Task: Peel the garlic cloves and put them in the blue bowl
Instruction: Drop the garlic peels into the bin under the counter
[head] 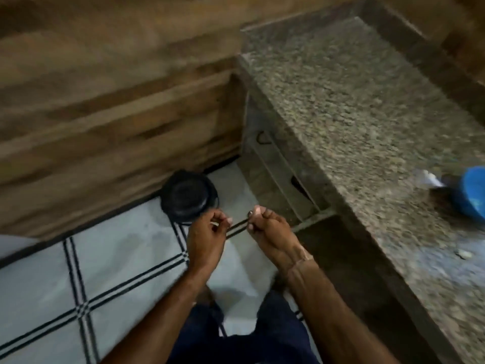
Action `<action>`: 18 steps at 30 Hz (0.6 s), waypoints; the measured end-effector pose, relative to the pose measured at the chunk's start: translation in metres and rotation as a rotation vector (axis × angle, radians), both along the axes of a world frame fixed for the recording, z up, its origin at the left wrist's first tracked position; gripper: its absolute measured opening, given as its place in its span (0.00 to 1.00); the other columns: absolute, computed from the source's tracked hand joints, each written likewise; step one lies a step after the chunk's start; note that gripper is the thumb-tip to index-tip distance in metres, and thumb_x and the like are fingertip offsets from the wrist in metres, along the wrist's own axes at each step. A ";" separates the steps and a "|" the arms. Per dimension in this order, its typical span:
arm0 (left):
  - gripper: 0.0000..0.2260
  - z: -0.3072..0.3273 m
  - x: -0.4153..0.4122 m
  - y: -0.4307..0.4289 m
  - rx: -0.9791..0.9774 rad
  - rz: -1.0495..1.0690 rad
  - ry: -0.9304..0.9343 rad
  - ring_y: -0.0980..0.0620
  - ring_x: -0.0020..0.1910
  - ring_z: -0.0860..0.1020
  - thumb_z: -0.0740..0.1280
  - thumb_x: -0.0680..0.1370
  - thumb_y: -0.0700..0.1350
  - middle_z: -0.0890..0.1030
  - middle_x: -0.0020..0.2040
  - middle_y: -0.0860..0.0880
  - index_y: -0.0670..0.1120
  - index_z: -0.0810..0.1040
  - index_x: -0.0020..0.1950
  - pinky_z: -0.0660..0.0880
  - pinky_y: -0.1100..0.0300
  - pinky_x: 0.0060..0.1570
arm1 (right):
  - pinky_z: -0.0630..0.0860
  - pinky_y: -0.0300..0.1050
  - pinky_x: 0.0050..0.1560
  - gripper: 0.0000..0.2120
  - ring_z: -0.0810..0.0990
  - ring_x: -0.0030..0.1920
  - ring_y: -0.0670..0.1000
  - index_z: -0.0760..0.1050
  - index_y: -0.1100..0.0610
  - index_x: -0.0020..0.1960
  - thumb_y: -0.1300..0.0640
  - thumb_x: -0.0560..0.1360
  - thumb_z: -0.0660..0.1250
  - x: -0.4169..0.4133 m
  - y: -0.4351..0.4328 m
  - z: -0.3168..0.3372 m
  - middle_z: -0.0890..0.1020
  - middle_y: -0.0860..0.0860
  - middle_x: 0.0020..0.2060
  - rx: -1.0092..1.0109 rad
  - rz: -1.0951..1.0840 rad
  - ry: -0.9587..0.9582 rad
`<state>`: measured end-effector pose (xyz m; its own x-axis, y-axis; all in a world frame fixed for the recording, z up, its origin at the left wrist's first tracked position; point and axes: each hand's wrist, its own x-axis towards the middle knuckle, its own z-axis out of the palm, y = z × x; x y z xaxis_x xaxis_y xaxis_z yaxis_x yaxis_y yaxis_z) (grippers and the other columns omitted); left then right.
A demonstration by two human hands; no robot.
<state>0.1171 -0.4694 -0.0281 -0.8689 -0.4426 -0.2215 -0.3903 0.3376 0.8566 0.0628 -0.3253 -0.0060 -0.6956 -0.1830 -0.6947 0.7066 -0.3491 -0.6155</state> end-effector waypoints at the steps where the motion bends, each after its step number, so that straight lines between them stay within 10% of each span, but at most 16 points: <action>1: 0.04 -0.001 0.006 -0.023 -0.011 0.037 -0.014 0.54 0.43 0.82 0.74 0.78 0.47 0.84 0.42 0.55 0.52 0.81 0.45 0.80 0.51 0.48 | 0.78 0.36 0.35 0.15 0.77 0.30 0.45 0.75 0.59 0.43 0.72 0.83 0.58 0.000 -0.023 -0.001 0.77 0.53 0.35 0.008 0.027 -0.020; 18: 0.06 -0.099 -0.030 -0.193 0.087 0.396 -0.201 0.62 0.41 0.79 0.74 0.79 0.47 0.82 0.41 0.58 0.51 0.80 0.44 0.71 0.73 0.38 | 0.78 0.42 0.39 0.11 0.77 0.32 0.49 0.77 0.61 0.42 0.70 0.81 0.62 -0.075 -0.216 -0.127 0.77 0.55 0.33 0.192 0.369 -0.152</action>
